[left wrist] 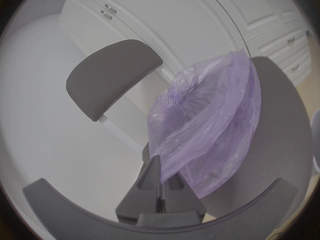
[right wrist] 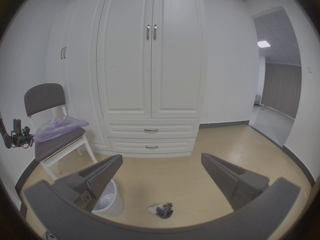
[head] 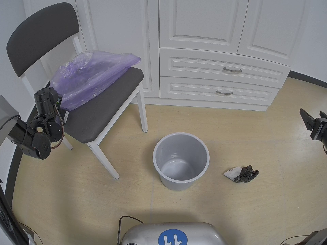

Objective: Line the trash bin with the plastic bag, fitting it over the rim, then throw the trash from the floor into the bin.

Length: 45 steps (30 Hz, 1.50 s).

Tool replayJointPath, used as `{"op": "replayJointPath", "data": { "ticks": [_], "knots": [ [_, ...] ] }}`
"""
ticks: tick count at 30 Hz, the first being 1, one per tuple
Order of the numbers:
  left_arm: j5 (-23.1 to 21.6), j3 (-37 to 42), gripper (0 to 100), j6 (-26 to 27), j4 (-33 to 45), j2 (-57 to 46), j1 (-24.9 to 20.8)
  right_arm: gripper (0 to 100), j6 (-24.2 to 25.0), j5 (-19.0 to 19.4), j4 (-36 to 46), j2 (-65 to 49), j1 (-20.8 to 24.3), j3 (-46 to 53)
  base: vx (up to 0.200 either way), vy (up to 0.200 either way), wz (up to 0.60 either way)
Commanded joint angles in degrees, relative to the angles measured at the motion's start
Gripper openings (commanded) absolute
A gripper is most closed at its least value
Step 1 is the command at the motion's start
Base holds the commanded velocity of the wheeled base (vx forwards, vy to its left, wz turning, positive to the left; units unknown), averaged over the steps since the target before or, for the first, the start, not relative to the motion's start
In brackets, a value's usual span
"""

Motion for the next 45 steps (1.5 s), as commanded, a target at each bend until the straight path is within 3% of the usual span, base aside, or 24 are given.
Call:
{"op": "replayJointPath", "data": {
  "ticks": [1, 7, 13, 21, 25, 28, 37, 41, 45],
  "knots": [
    [-2.1, 1.2, 0, -3.1, 0.0, -2.3, -1.7, 100, -2.0, 0.2, 0.0, -3.9, -3.0, -0.2, 0.000, 0.000, 0.00],
    [-5.6, 8.9, 0, -9.1, -0.1, -8.8, -4.6, 100, -4.2, -0.4, 5.7, -8.8, -3.2, -2.3, 0.000, 0.000, 0.00],
    [-9.9, 16.9, 0, -17.3, -2.9, -13.8, -7.0, 100, -4.1, 0.1, 16.1, -9.3, -3.1, -11.9, 0.000, 0.000, 0.00],
    [-10.2, 22.7, 0, -20.5, -10.0, -13.3, -8.0, 100, -3.9, 0.4, 18.0, -11.6, -0.4, -8.9, 0.000, 0.000, 0.00],
    [-10.5, 21.6, 0, -20.5, -11.3, -10.7, -8.6, 100, -4.0, 0.6, 17.8, -10.6, 1.6, -8.0, 0.000, 0.000, 0.00],
    [-11.4, 16.0, 0, -20.3, -12.6, -6.5, -10.6, 100, -3.9, 0.2, 17.7, -9.3, 5.0, -7.4, 0.000, 0.000, 0.00],
    [-12.3, 1.8, 0, -18.2, -11.7, 1.9, -13.3, 100, -4.0, 0.1, 17.6, -7.4, 5.3, -7.1, 0.000, 0.000, 0.00],
    [-12.4, 3.0, 0, -18.2, -12.4, 2.1, -13.7, 100, -3.9, 0.3, 17.5, -5.9, 6.0, -7.6, 0.000, 0.000, 0.00],
    [-12.7, 6.1, 0, -18.4, -12.5, -1.3, -12.9, 100, -3.7, 0.5, 13.6, -4.5, 10.8, -6.7, 0.000, 0.000, 0.00]
  ]
}}
